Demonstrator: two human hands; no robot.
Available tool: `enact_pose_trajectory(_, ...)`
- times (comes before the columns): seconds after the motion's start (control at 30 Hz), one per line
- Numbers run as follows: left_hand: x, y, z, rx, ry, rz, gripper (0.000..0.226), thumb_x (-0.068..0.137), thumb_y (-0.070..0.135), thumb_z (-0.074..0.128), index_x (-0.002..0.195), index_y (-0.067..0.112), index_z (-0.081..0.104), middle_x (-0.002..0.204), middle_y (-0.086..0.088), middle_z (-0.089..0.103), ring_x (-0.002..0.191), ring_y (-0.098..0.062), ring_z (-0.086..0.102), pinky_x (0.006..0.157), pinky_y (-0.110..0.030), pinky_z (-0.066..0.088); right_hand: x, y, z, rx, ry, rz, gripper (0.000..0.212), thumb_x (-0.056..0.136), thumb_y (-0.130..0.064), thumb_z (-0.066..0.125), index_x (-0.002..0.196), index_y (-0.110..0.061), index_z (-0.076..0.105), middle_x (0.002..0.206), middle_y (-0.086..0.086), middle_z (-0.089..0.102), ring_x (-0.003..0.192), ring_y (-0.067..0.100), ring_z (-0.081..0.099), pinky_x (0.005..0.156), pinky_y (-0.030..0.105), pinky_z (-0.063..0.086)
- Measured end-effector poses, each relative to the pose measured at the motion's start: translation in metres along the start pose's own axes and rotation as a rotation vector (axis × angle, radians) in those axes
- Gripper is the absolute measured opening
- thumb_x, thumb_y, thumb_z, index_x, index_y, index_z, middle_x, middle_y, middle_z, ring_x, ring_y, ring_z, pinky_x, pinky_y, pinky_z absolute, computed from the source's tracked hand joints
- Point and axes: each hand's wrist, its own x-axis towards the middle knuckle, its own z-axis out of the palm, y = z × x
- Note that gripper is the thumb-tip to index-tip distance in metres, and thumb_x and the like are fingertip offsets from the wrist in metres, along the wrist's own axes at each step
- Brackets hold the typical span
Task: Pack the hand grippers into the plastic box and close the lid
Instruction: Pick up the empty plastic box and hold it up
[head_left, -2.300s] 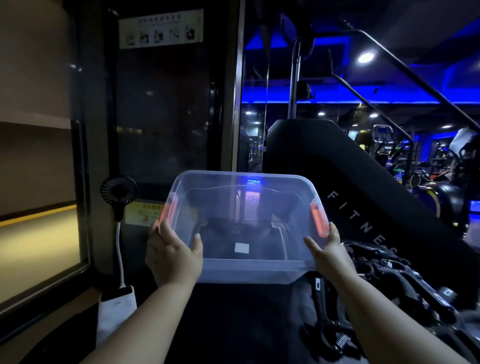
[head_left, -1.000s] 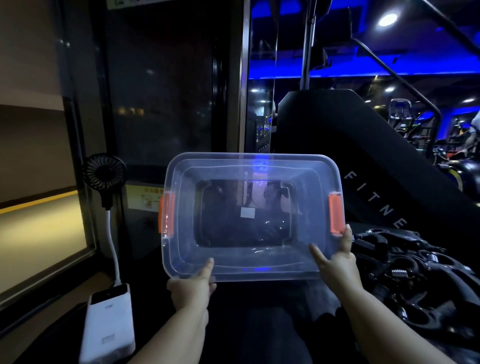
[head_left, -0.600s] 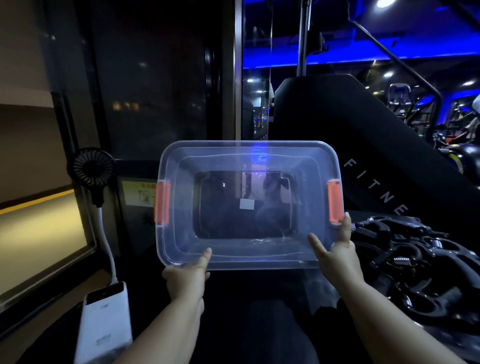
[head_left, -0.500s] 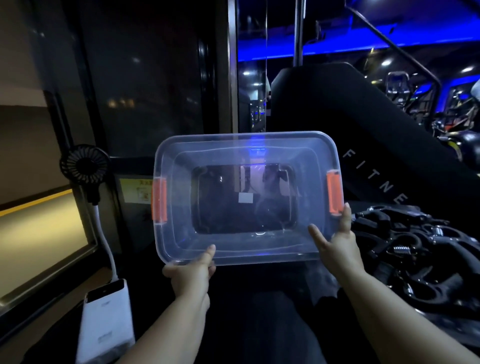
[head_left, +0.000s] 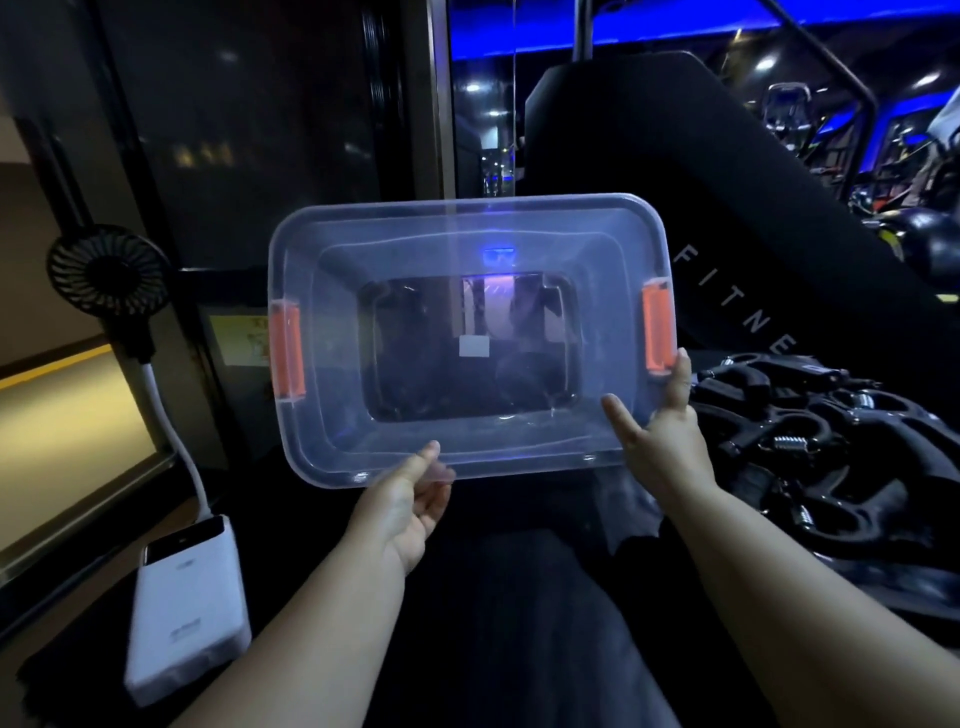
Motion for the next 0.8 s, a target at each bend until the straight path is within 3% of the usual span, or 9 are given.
enact_pose_trajectory(0.1, -0.003, -0.001, 0.001, -0.020, 0.015, -0.027, 0.018, 0.080, 0.020, 0.073, 0.075, 0.009, 0.060, 0.045, -0.002, 0.060, 0.065, -0.015, 0.060, 0.061, -0.025, 0.048, 0.000, 0.000, -0.001, 0.002, 0.006, -0.010, 0.095, 0.084, -0.058, 0.057, 0.147, -0.044, -0.013, 0.127, 0.013, 0.050, 0.103, 0.034, 0.057, 0.082, 0.041, 0.048)
enact_pose_trajectory(0.53, -0.012, -0.013, -0.002, -0.070, 0.027, 0.018, 0.014, 0.087, 0.018, 0.065, 0.093, 0.008, 0.058, 0.054, -0.004, 0.064, 0.065, -0.016, 0.066, 0.052, -0.022, 0.054, -0.003, 0.001, -0.005, 0.029, -0.034, 0.002, 0.100, 0.084, -0.044, 0.067, 0.149, -0.042, -0.009, 0.130, 0.012, 0.047, 0.106, 0.031, 0.055, 0.076, 0.032, 0.039)
enact_pose_trajectory(0.8, -0.018, -0.015, -0.003, 0.007, 0.045, 0.123, 0.013, 0.088, 0.022, 0.065, 0.095, 0.013, 0.060, 0.083, -0.007, 0.069, 0.068, -0.013, 0.061, 0.057, -0.021, 0.050, -0.008, -0.005, -0.007, 0.037, -0.010, -0.008, 0.104, 0.081, -0.044, 0.071, 0.152, -0.035, -0.005, 0.123, 0.013, 0.045, 0.104, 0.028, 0.054, 0.079, 0.032, 0.040)
